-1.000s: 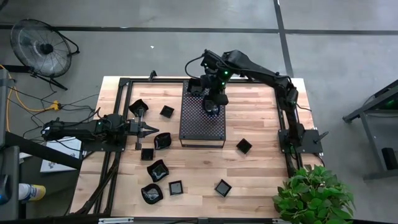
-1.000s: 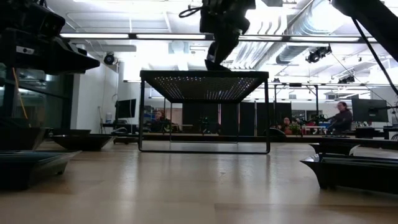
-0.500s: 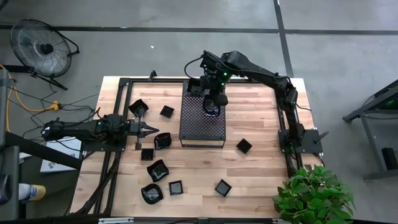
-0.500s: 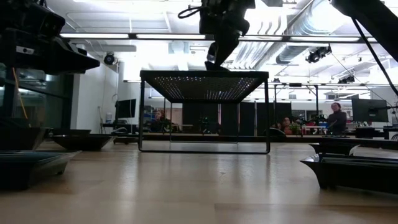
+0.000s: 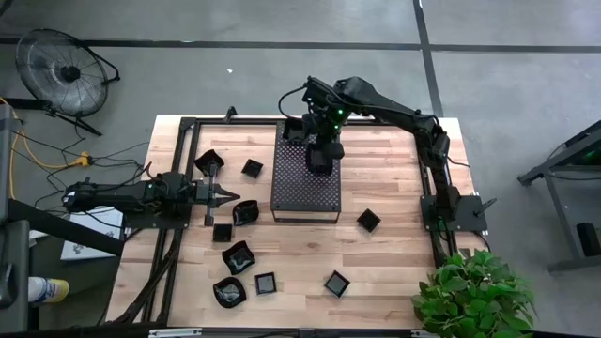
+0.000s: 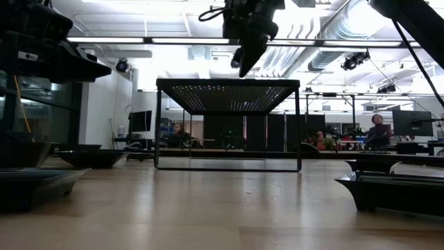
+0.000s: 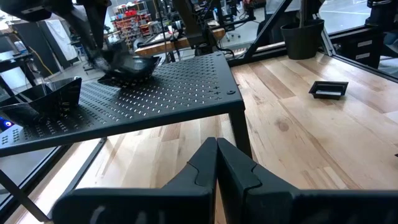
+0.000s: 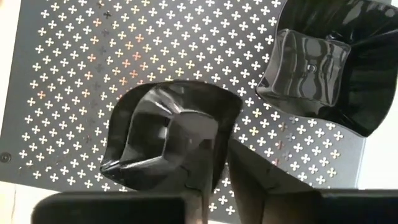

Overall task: Pick & Place Mini shaped plates
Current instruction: Stack the black leaf shape plate on top of the black leaf shaped plate on the shelf, then put the black square plate on the shelf

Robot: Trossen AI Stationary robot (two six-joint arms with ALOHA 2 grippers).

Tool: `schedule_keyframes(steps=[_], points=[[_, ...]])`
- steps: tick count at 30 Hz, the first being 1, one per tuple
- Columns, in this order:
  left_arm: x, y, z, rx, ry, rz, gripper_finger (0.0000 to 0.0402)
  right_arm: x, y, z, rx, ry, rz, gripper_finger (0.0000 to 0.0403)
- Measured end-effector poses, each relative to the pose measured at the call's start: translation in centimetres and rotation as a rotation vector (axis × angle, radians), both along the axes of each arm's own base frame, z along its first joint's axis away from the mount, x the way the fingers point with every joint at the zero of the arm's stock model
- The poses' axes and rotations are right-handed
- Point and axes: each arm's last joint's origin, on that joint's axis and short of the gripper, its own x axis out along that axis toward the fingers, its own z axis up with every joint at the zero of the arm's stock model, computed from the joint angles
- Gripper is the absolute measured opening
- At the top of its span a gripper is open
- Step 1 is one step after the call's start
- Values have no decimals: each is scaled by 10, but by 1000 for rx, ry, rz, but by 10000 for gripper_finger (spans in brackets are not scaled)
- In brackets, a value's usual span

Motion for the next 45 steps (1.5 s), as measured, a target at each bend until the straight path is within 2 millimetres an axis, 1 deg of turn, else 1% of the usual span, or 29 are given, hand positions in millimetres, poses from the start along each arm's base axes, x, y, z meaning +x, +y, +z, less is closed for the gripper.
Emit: schedule_keyframes(steps=[5,10,14,17,22,25,30,38,42,45], points=[[0,0,0,0,1,0,1,0,0,0,3,0,-7,69],[0,0,0,0,1,0,1,-2,0,1,-12,26,-53,71],[0,0,0,0,0,0,1,-15,3,8,-59,115,-139,71],[0,0,0,0,0,0,1,-28,8,17,-45,173,-210,72],[0,0,0,0,1,0,1,-47,18,31,10,149,-306,72],[0,0,0,0,1,0,1,-62,29,29,47,178,-357,71],[0,0,0,0,0,0,1,-89,44,7,81,177,-458,71],[0,0,0,0,0,0,1,-132,69,-42,137,150,-598,71],[0,0,0,0,0,0,1,-147,82,-69,164,152,-665,71],[0,0,0,0,1,0,1,-155,92,-94,194,155,-722,71]])
